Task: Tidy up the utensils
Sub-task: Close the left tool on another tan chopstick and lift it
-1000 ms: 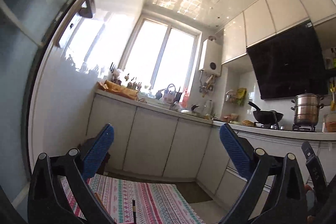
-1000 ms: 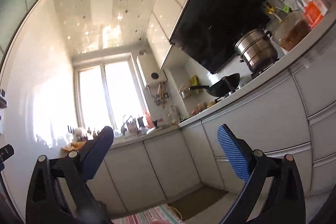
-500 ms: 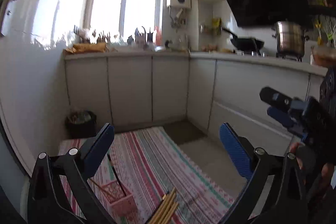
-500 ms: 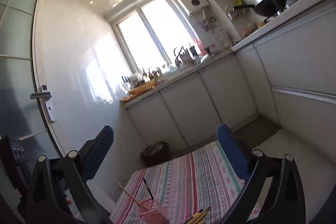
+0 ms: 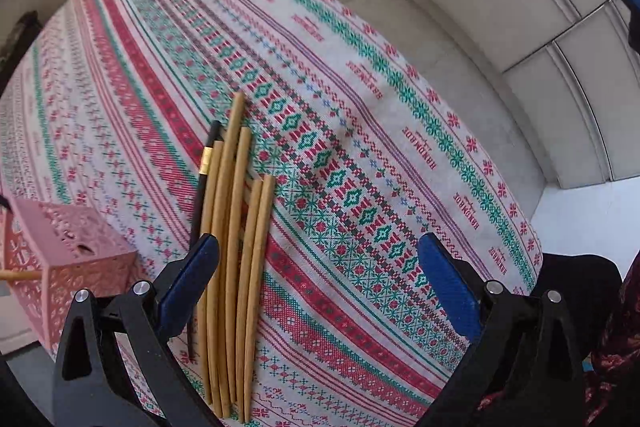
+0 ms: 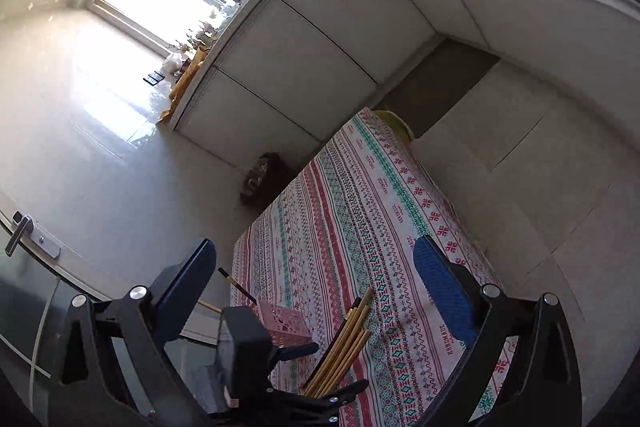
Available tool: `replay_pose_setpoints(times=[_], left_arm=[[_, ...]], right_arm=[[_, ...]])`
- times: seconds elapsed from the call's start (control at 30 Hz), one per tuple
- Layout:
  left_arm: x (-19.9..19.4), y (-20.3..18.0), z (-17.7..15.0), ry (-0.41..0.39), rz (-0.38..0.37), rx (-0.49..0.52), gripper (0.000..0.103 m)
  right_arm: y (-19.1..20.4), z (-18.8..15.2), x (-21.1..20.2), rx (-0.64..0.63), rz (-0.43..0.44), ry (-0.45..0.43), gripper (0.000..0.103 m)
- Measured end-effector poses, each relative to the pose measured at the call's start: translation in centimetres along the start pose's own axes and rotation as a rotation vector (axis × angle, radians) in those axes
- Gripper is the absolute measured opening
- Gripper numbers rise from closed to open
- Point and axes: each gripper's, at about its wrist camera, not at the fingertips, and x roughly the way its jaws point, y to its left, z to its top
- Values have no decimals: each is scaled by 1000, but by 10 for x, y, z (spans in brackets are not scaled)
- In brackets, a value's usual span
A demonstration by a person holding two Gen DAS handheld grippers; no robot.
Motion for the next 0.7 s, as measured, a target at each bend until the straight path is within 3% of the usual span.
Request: replay_pose_setpoints(times=[0.17,0.3,0.5,0.7], left_arm=[[22,10,17,71,-47,-27,83],[34,9,20,106,-59,0,62],[53,8,22,113,-38,-11,56],[32,9,7,73,-23,9,56]], right_arm=[[-13,4,2,32,-7,16,96],[-17,7,2,37,-22,23,96],[-22,8,-2,49,-26,26,96],[-21,8,-1,52,-30,38,96]])
